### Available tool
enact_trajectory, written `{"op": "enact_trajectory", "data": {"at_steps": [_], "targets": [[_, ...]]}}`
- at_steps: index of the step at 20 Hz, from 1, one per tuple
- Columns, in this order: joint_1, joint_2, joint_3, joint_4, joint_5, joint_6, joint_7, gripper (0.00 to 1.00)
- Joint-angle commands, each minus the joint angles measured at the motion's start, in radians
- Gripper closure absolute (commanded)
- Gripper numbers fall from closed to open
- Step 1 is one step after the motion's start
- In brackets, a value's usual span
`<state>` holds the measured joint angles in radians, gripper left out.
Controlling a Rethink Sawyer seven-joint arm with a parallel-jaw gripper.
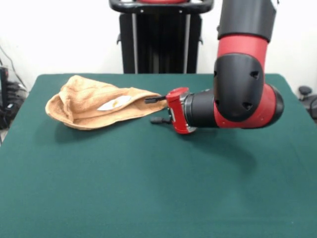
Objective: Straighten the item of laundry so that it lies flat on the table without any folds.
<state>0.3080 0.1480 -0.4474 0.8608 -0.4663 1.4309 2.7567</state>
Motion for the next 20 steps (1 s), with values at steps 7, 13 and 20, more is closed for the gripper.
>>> {"op": "enact_trajectory", "data": {"at_steps": [7,13,20], "targets": [[-0.046,0.303,0.004,-0.066,-0.074,-0.304,0.409,0.0],[-0.072,0.345,-0.003,-0.077,-0.102,-0.356,0.417,0.0],[-0.073,0.373,-0.022,-0.075,-0.13,-0.41,0.429,1.0]]}}
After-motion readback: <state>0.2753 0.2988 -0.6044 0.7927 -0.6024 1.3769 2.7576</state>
